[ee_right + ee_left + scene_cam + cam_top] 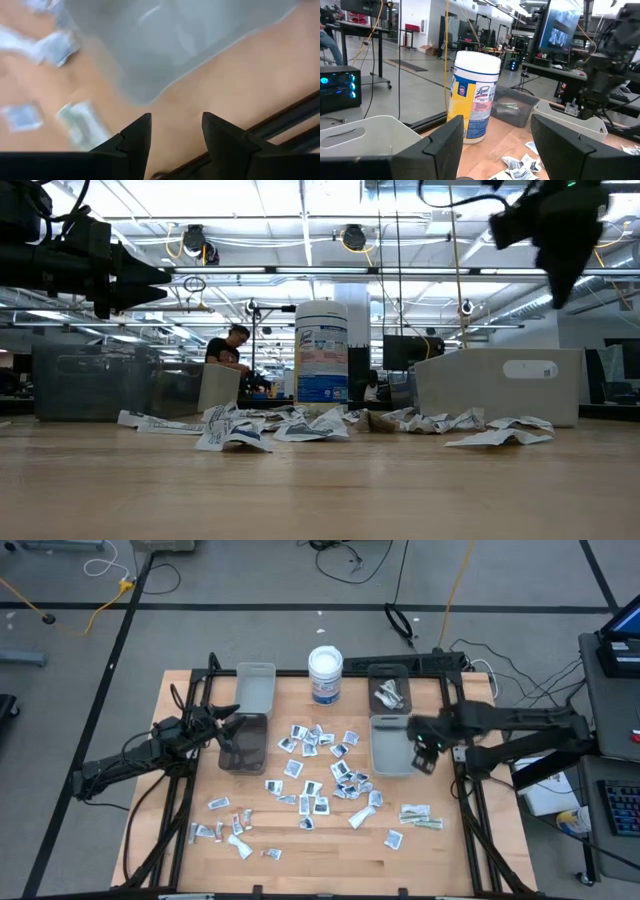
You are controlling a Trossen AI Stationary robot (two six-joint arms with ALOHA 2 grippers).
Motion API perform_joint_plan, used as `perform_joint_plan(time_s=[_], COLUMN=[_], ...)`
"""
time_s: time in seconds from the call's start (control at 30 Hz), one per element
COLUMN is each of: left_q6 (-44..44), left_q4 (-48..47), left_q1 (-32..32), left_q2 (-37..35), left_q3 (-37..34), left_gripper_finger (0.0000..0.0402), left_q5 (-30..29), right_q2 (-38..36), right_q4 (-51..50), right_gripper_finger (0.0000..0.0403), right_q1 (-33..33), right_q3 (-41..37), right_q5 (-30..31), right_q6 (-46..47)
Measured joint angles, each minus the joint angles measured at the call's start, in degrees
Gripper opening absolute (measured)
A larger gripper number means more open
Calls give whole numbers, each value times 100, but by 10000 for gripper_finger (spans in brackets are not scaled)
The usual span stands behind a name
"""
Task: Pick & Place First Aid Supplies
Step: Put the green bandage into the right black bin
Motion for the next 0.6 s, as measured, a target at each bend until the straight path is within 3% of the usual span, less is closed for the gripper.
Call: perform_joint_plan(time_s=[0.17, 0.6], left_q6=[0, -1], left_q4=[-1, -1], left_q1=[0, -1], left_q2=[0, 1], left_q3=[0, 0], left_gripper_finger=[237, 237], left_q5=[0, 0], right_q2=[-271, -141], right_q4=[16, 705], right_gripper_finger=[168, 168], right_q1=[1105, 3518], right_q3=[-259, -275], right_q5=[-586, -589], right_q6=[1242, 3322])
